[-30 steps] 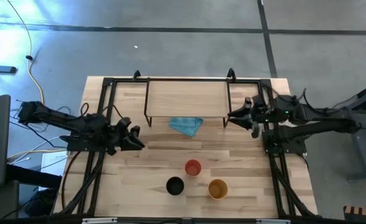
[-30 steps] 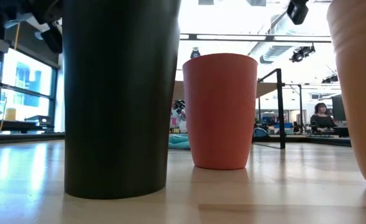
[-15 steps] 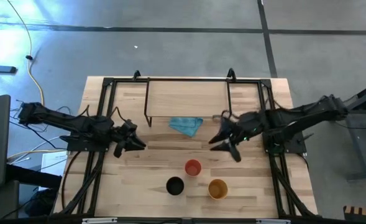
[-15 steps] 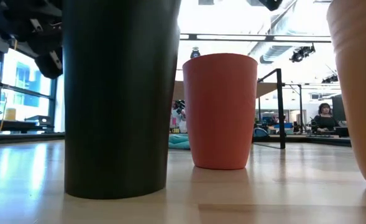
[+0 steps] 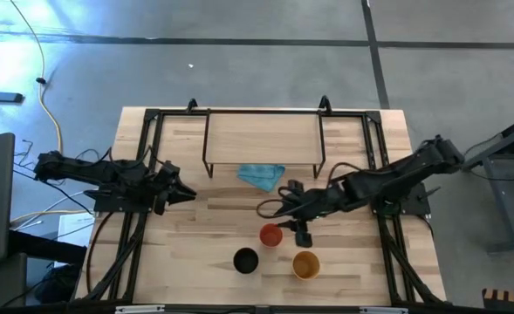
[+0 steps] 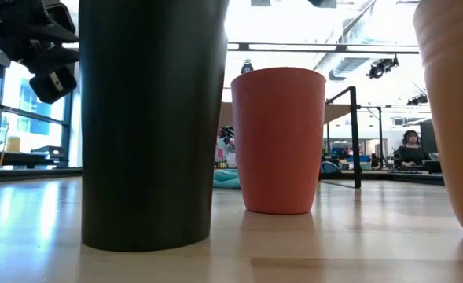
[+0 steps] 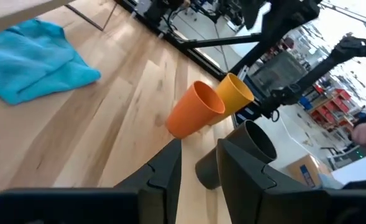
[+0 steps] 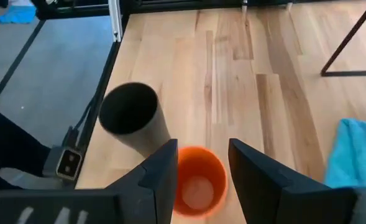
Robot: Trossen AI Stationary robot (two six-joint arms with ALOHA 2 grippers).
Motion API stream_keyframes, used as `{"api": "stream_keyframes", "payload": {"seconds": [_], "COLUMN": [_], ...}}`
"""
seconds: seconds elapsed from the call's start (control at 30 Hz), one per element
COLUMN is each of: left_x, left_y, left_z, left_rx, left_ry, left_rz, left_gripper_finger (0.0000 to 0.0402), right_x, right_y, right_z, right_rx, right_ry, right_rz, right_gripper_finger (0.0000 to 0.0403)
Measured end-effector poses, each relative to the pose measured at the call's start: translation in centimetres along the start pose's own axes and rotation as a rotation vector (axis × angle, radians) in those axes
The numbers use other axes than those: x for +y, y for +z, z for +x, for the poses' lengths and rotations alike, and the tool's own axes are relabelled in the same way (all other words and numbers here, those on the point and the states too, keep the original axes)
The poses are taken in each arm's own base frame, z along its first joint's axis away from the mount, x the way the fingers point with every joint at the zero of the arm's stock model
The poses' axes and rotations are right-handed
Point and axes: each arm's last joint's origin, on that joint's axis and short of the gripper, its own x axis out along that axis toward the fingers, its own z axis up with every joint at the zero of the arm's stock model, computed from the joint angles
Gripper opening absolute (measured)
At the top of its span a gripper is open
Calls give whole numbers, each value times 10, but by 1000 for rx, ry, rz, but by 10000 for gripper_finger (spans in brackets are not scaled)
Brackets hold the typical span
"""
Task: Stack small to large cups/mugs on shelf
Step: Put the orange cup on the shelf
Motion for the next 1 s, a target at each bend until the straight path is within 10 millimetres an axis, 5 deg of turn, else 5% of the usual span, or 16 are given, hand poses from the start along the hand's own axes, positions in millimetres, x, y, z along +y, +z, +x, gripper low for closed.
{"api": "stream_keyframes", "payload": {"seconds": [0.3, 0.6, 1.0], "left_x": [5, 5, -1], "left_y": [-5, -6, 2], "left_z": [-6, -6, -6], "left_rx": [31, 36, -45], "left_ry": [39, 40, -25], "left_rz": [4, 7, -63], "left_gripper_finger": [92, 92, 92], "right_x": [17, 34, 18], "right_y": [20, 44, 17], "right_z": [45, 69, 74], "right_rx": [50, 80, 386], "right_ry": [124, 173, -50], "right_rz": [89, 90, 30], "right_gripper_finger": [135, 135, 135]}}
